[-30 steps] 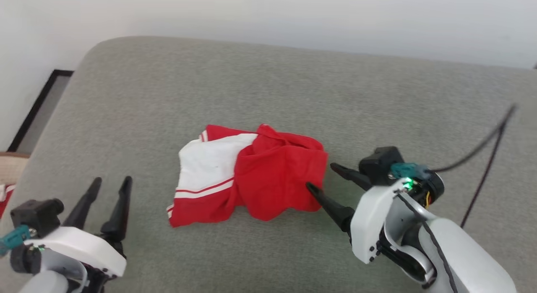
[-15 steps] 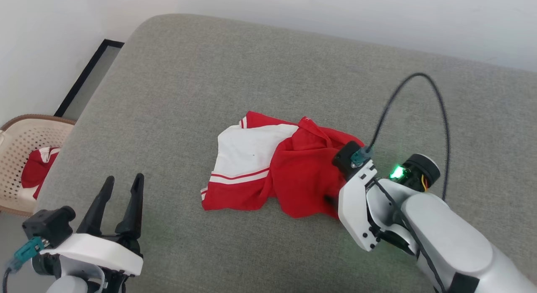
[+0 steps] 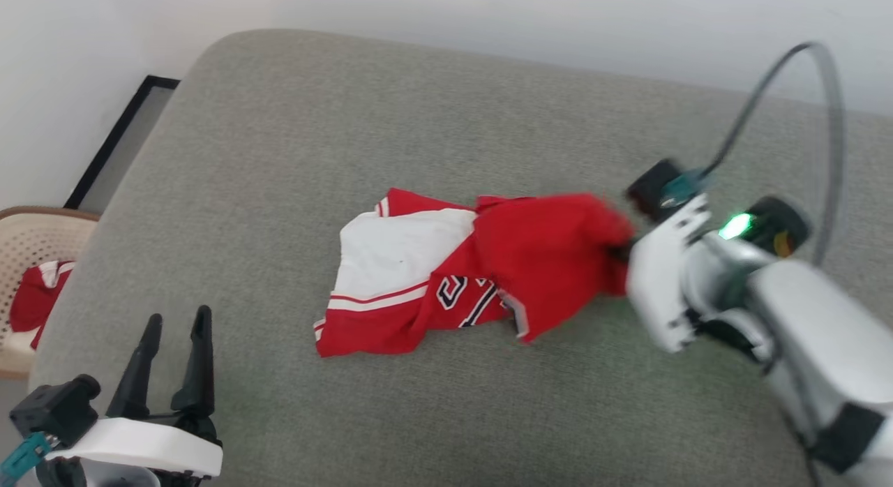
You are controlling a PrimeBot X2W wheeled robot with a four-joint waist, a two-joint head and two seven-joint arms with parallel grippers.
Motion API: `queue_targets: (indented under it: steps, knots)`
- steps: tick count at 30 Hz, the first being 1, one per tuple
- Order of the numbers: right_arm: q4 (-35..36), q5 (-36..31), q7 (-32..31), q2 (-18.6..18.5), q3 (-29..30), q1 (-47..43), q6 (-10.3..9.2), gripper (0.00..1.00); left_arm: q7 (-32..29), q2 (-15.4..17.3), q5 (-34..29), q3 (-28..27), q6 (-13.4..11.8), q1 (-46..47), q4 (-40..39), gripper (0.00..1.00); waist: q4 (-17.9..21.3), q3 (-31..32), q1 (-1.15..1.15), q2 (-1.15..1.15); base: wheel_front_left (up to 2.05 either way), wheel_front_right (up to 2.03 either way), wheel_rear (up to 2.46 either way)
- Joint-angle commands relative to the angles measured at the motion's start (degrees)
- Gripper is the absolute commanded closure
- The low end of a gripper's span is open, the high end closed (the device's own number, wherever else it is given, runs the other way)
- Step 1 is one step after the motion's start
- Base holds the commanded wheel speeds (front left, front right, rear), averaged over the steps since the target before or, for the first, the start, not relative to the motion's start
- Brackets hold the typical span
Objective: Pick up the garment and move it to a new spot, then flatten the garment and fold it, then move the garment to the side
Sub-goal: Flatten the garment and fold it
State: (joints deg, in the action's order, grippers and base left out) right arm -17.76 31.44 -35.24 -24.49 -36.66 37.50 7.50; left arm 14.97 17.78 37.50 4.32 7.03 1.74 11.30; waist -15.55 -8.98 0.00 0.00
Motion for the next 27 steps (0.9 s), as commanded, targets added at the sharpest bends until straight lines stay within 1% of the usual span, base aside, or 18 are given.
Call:
queue_targets:
  steps: [1, 6, 10, 14, 16, 19, 21, 22, 23, 24, 25, 27]
  knots:
    - [1.2, 0.2, -0.8, -1.4, 1.4, -1.0, -0.02, 1.00, 0.3, -0.4, -1.1, -0.6, 0.1, -0.9, -0.4, 0.00, 0.7, 0.1, 0.00, 0.00, 0.00, 0.00, 0.00]
    - [6.1, -0.5, -4.4, -6.4, 10.8, -5.1, -0.02, 1.00, 0.3, -0.9, -1.7, -2.0, 0.4, -1.9, -0.9, 0.00, 2.2, 0.1, 0.00, 0.00, 0.00, 0.00, 0.00]
    - [8.6, -2.2, -7.4, -8.7, 19.7, -10.6, -0.03, 1.00, 0.3, -1.1, -2.0, -2.1, 0.4, -2.1, -1.5, 0.00, 3.0, 0.1, 0.00, 0.00, 0.00, 0.00, 0.00]
    - [9.0, -4.1, -10.8, -8.3, 28.0, -16.8, -0.02, 1.00, 0.3, -0.8, -1.7, -1.9, 0.4, -2.4, -2.0, 0.00, 3.6, -0.1, 0.00, 0.00, 0.00, 0.00, 0.00]
    - [8.5, -4.7, -12.0, -7.1, 31.4, -19.4, -0.02, 1.00, 0.3, -0.7, -1.6, -1.8, 0.4, -2.3, -2.0, 0.00, 3.8, -0.2, 0.00, 0.00, 0.00, 0.00, 0.00]
    - [7.5, -5.3, -12.5, -5.4, 34.5, -22.2, -0.02, 1.00, 0.3, -0.6, -1.4, -1.7, 0.4, -2.2, -2.0, 0.00, 4.0, -0.5, 0.00, 0.00, 0.00, 0.00, 0.00]
    - [6.4, -6.3, -12.4, -4.5, 35.6, -23.6, -0.03, 1.00, 0.3, -0.5, -1.3, -1.5, 0.4, -2.2, -1.9, 0.00, 4.2, -0.5, 0.00, 0.00, 0.00, 0.00, 0.00]
    - [6.0, -6.3, -11.9, -3.7, 36.0, -23.8, -0.02, 0.80, 0.3, -0.3, -1.2, -1.4, 0.4, -2.3, -1.9, 0.00, 4.4, -0.5, 0.00, 0.00, 0.00, 0.00, 0.00]
    - [6.0, -6.3, -11.9, -3.7, 36.0, -23.8, -0.02, 0.80, 0.3, -0.3, -1.2, -1.4, 0.4, -2.3, -1.9, 0.00, 4.4, -0.5, 0.00, 0.00, 0.00, 0.00, 0.00]
    - [5.8, -6.8, -11.2, -3.3, 36.2, -23.6, -0.02, 0.48, 0.3, -0.3, -1.0, -1.3, 0.4, -2.4, -1.9, 0.00, 4.5, -0.4, 0.00, 0.00, 0.00, 0.00, 0.00]
    - [5.6, -7.1, -10.9, -3.0, 36.1, -23.7, -0.02, 0.00, 0.3, -0.2, -0.9, -1.3, 0.4, -2.6, -1.9, 0.00, 4.7, -0.4, 0.00, 0.00, 0.00, 0.00, 0.00]
    - [5.9, -7.0, -10.9, -2.2, 35.7, -23.9, -0.02, 0.00, 0.3, 0.0, -0.9, -1.3, 0.4, -2.9, -1.8, 0.00, 5.1, -0.1, 0.00, 0.00, 0.00, 0.00, 0.00]
